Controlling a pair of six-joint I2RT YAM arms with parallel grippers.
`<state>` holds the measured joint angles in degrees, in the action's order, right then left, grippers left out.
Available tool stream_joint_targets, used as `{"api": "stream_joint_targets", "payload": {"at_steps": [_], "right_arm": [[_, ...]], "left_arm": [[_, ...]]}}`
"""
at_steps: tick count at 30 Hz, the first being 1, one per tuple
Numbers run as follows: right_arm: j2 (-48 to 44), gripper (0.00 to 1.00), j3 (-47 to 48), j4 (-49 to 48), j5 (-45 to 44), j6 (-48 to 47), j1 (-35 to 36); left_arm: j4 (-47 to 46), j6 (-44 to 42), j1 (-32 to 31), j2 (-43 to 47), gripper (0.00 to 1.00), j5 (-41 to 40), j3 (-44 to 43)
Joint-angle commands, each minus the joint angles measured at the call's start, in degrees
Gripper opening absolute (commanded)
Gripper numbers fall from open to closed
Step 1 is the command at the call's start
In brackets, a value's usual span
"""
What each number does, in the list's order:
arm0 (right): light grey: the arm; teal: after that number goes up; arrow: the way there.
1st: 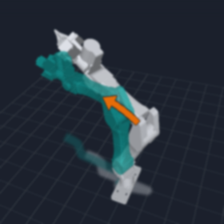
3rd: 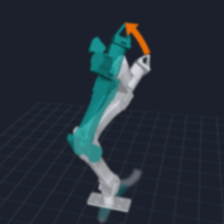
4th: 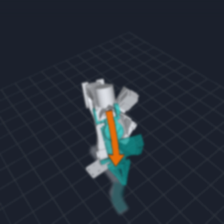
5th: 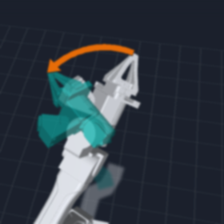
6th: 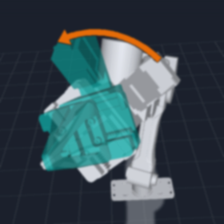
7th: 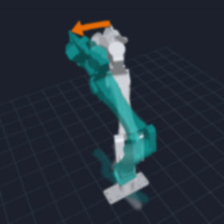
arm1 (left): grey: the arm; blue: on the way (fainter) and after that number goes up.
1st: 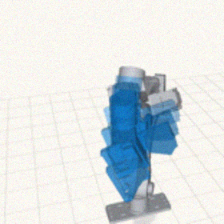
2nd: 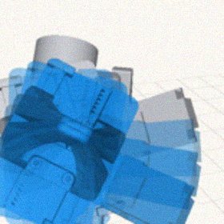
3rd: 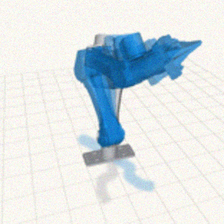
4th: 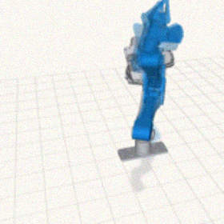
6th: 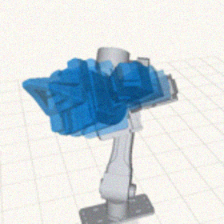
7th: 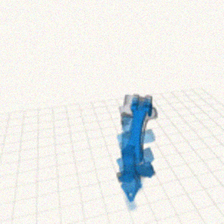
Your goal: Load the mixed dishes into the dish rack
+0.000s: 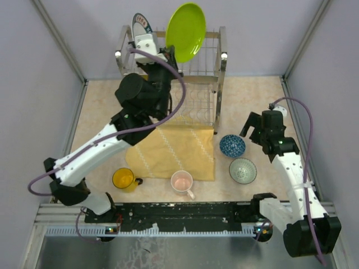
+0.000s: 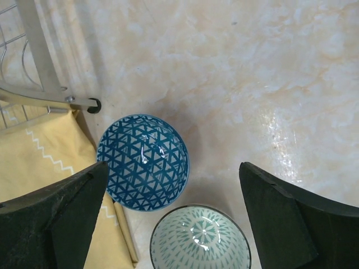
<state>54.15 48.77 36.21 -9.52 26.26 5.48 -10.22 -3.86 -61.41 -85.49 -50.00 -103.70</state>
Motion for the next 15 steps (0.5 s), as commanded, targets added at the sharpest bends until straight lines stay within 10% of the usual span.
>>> {"api": "stream_joint_targets", "payload": {"at_steps": [1, 8, 15], "right_arm": [[0.2, 1.00, 4.9, 0.7, -3.9, -2.3, 0.1], [1.3, 1.00, 6.8, 1.7, -4.9, -3.2, 0.2], [2.4, 1.00, 6.8, 1.5, -4.0, -2.9, 0.1]], "left_arm": [[-12.6, -18.3, 0.0, -9.0, 0.00, -12.4, -9.6], [8.6, -10.3, 6.6, -21.1, 0.00, -14.3, -31.5], [17.1, -4.2, 10.4, -23.0, 0.00, -15.0, -33.0]]}}
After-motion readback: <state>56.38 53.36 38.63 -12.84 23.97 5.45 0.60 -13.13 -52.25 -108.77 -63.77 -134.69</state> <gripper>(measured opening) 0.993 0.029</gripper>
